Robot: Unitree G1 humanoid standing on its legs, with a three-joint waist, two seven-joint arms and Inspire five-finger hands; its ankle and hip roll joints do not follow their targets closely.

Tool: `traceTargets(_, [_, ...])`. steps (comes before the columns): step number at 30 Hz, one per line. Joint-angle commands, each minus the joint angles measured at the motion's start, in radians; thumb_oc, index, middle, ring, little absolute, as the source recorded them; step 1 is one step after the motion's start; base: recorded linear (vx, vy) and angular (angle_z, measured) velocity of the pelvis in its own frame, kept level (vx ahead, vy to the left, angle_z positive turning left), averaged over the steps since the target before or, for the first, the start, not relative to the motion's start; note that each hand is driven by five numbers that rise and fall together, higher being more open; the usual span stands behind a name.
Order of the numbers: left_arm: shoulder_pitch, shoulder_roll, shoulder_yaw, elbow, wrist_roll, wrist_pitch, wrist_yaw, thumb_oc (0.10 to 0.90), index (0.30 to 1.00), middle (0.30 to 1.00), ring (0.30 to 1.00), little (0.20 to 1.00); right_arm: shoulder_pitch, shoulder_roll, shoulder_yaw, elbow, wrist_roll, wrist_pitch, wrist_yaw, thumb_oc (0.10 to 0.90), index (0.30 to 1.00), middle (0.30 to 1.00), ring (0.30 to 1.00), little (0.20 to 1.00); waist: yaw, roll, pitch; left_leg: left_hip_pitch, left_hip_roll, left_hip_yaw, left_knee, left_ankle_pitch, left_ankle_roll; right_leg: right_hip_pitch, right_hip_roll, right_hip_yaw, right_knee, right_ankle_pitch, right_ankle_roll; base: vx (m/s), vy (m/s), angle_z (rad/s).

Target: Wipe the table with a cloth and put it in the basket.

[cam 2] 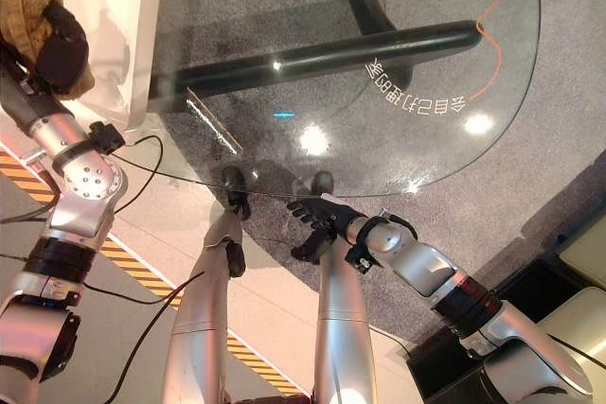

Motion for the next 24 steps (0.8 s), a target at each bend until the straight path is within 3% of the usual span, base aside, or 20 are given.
traceTargets(1, [-0.068, 0.103, 0.055, -0.023, 0.086, -0.044, 0.066, 0.1, 0.3, 0.3, 0.3, 0.2, 0.029, 0.005, 0.032, -0.061, 0.064, 0.005, 0.044, 0.8, 0.9, 0.9, 0.9, 0.9, -0.008, 0.003, -0.028, 0.008, -0.06, 0.051, 0.129, -0.17, -0.018, 0.027, 0.088, 0.018, -0.192, 0.103, 0.031, 0.04, 0.041, -0.01])
traceTargets(5, [-0.099, 0.112, 0.042, 0.022, 0.072, -0.052, 0.064, 0.1, 0.3, 0.3, 0.3, 0.2, 0.014, 0.007, 0.031, -0.03, 0.069, -0.004, 0.045, 0.8, 0.9, 0.9, 0.9, 0.9, -0.009, 0.002, -0.028, -0.002, -0.059, 0.05, 0.132, -0.176, -0.022, 0.018, 0.089, 0.016, -0.187, 0.096, 0.033, -0.01, -0.002, 0.0])
traceTargets(6, [-0.121, 0.117, 0.044, 0.026, 0.069, -0.049, 0.065, 0.1, 0.3, 0.3, 0.3, 0.2, -0.003, 0.004, 0.026, -0.027, 0.071, -0.005, 0.042, 0.8, 0.9, 0.9, 0.9, 0.9, -0.012, 0.0, -0.028, -0.035, -0.061, 0.062, 0.122, -0.144, -0.015, -0.014, 0.085, 0.013, -0.2, 0.128, 0.028, 0.0, 0.0, 0.0])
traceTargets(8, [-0.122, 0.118, 0.034, 0.039, 0.063, -0.041, 0.064, 0.1, 0.3, 0.3, 0.3, 0.2, 0.002, 0.006, 0.03, -0.02, 0.076, -0.006, 0.04, 0.8, 0.9, 0.9, 0.9, 0.9, -0.01, 0.0, -0.028, -0.013, -0.061, 0.049, 0.129, -0.171, -0.023, 0.009, 0.089, 0.014, -0.189, 0.1, 0.033, 0.0, 0.0, 0.0])
traceTargets(9, [-0.148, 0.124, 0.031, 0.046, 0.057, -0.025, 0.058, 0.1, 0.3, 0.3, 0.3, 0.2, -0.013, 0.002, 0.021, -0.016, 0.078, -0.011, 0.042, 0.8, 0.9, 0.9, 0.9, 0.9, -0.014, -0.002, -0.028, -0.05, -0.066, 0.057, 0.123, -0.142, -0.017, -0.024, 0.084, 0.012, -0.204, 0.132, 0.027, 0.0, 0.0, 0.0])
traceTargets(10, [-0.141, 0.122, 0.024, 0.054, 0.052, -0.016, 0.057, 0.1, 0.3, 0.3, 0.3, 0.2, -0.001, 0.007, 0.024, -0.014, 0.077, -0.012, 0.044, 0.8, 0.9, 0.9, 0.9, 0.9, -0.013, -0.001, -0.028, -0.028, -0.066, 0.044, 0.135, -0.171, -0.025, -0.003, 0.089, 0.016, -0.191, 0.105, 0.032, 0.0, 0.0, 0.0])
traceTargets(12, [-0.167, 0.123, 0.022, 0.069, 0.022, -0.001, 0.06, 0.1, 0.3, 0.3, 0.3, 0.2, -0.014, 0.01, 0.013, -0.015, 0.072, -0.011, 0.042, 0.8, 0.9, 0.9, 0.9, 0.9, -0.016, -0.004, -0.028, -0.067, -0.069, 0.052, 0.131, -0.142, -0.02, -0.037, 0.087, 0.014, -0.202, 0.134, 0.027, 0.0, 0.0, 0.0])
traceTargets(13, [-0.158, 0.12, 0.018, 0.081, 0.004, 0.001, 0.058, 0.1, 0.3, 0.3, 0.3, 0.2, -0.004, 0.014, 0.017, -0.013, 0.073, -0.011, 0.042, 0.8, 0.9, 0.9, 0.9, 0.9, -0.014, -0.004, -0.028, -0.041, -0.069, 0.04, 0.138, -0.17, -0.026, -0.012, 0.091, 0.016, -0.191, 0.106, 0.031, -0.05, -0.016, -0.01])
traceTargets(14, [-0.176, 0.122, 0.021, 0.093, -0.023, 0.0, 0.052, 0.1, 0.3, 0.3, 0.3, 0.2, -0.019, 0.011, 0.012, -0.009, 0.073, -0.015, 0.041, 0.8, 0.9, 0.9, 0.9, 0.9, -0.018, -0.006, -0.028, -0.07, -0.07, 0.052, 0.13, -0.141, -0.02, -0.039, 0.087, 0.013, -0.203, 0.134, 0.026, 0.04, -0.006, -0.01])
traceTargets(15, [-0.167, 0.119, 0.015, 0.112, -0.063, -0.003, 0.032, 0.1, 0.3, 0.3, 0.3, 0.2, -0.013, 0.018, 0.018, -0.002, 0.075, -0.018, 0.037, 0.8, 0.9, 0.9, 0.9, 0.9, -0.016, -0.005, -0.028, -0.047, -0.07, 0.04, 0.139, -0.168, -0.028, -0.017, 0.092, 0.016, -0.191, 0.106, 0.031, -0.05, -0.012, -0.01])
traceTargets(16, [-0.182, 0.121, 0.019, 0.122, -0.087, -0.002, 0.017, 0.116, 0.314, 0.314, 0.314, 0.216, -0.032, 0.017, 0.014, 0.001, 0.076, -0.018, 0.034, 0.8, 0.9, 0.9, 0.9, 0.9, -0.019, -0.006, -0.028, -0.079, -0.071, 0.051, 0.133, -0.139, -0.022, -0.046, 0.089, 0.014, -0.201, 0.134, 0.026, 0.0, 0.0, 0.0])
traceTargets(17, [-0.175, 0.115, 0.015, 0.135, -0.11, -0.001, 0.006, 0.311, 0.481, 0.481, 0.481, 0.411, -0.031, 0.023, 0.019, 0.006, 0.077, -0.017, 0.032, 0.8, 0.9, 0.9, 0.9, 0.9, -0.017, -0.006, -0.028, -0.062, -0.071, 0.04, 0.14, -0.159, -0.028, -0.028, 0.094, 0.017, -0.191, 0.113, 0.029, -0.05, -0.005, -0.01])
traceTargets(18, [-0.185, 0.119, 0.018, 0.136, -0.113, -0.003, 0.003, 0.311, 0.481, 0.481, 0.481, 0.411, -0.04, 0.021, 0.016, 0.005, 0.076, -0.017, 0.031, 0.8, 0.9, 0.9, 0.9, 0.9, -0.019, -0.007, -0.028, -0.083, -0.072, 0.05, 0.134, -0.138, -0.023, -0.049, 0.09, 0.015, -0.2, 0.134, 0.025, 0.04, -0.002, -0.02])
traceTargets(19, [-0.174, 0.11, 0.017, 0.147, -0.165, -0.01, -0.027, 0.427, 0.58, 0.58, 0.58, 0.527, -0.032, 0.025, 0.017, 0.008, 0.074, -0.02, 0.03, 0.8, 0.9, 0.9, 0.9, 0.9, -0.018, -0.007, -0.028, -0.058, -0.073, 0.037, 0.14, -0.164, -0.03, -0.024, 0.096, 0.019, -0.191, 0.107, 0.031, -0.04, -0.015, -0.02])
traceTargets(20, [-0.187, 0.11, 0.021, 0.149, -0.176, -0.016, -0.034, 0.429, 0.582, 0.582, 0.582, 0.529, -0.044, 0.023, 0.01, 0.007, 0.073, -0.023, 0.029, 0.8, 0.9, 0.9, 0.9, 0.9, -0.021, -0.009, -0.028, -0.086, -0.074, 0.048, 0.131, -0.135, -0.023, -0.05, 0.092, 0.018, -0.204, 0.136, 0.026, 0.04, -0.006, -0.01])
traceTargets(21, [-0.175, 0.107, 0.017, 0.152, -0.177, -0.016, -0.035, 0.429, 0.582, 0.582, 0.582, 0.529, -0.032, 0.027, 0.015, 0.009, 0.074, -0.022, 0.029, 0.8, 0.9, 0.9, 0.9, 0.9, -0.018, -0.008, -0.028, -0.059, -0.073, 0.037, 0.139, -0.164, -0.03, -0.024, 0.096, 0.02, -0.192, 0.108, 0.031, -0.05, -0.027, -0.01])
traceTargets(22, [-0.188, 0.108, 0.022, 0.156, -0.194, -0.021, -0.06, 0.446, 0.596, 0.596, 0.596, 0.546, -0.042, 0.026, 0.006, 0.016, 0.067, -0.033, 0.032, 0.8, 0.9, 0.9, 0.9, 0.9, -0.021, -0.01, -0.028, -0.086, -0.074, 0.048, 0.13, -0.135, -0.023, -0.05, 0.092, 0.017, -0.206, 0.137, 0.027, 0.03, -0.03, 0.0])
traceTargets(23, [-0.176, 0.103, 0.018, 0.164, -0.199, -0.018, -0.08, 0.633, 0.756, 0.756, 0.756, 0.733, -0.032, 0.032, 0.01, 0.021, 0.066, -0.038, 0.033, 0.8, 0.9, 0.9, 0.9, 0.9, -0.018, -0.01, -0.028, -0.055, -0.074, 0.036, 0.136, -0.163, -0.03, -0.02, 0.096, 0.018, -0.198, 0.11, 0.032, -0.07, -0.049, 0.0])
traceTargets(24, [-0.19, 0.104, 0.019, 0.166, -0.207, -0.017, -0.091, 0.8, 0.9, 0.9, 0.9, 0.9, -0.046, 0.028, 0.005, 0.02, 0.067, -0.041, 0.033, 0.8, 0.9, 0.9, 0.9, 0.9, -0.021, -0.013, -0.028, -0.081, -0.076, 0.047, 0.128, -0.134, -0.024, -0.042, 0.091, 0.015, -0.212, 0.138, 0.027, 0.0, 0.0, 0.0])
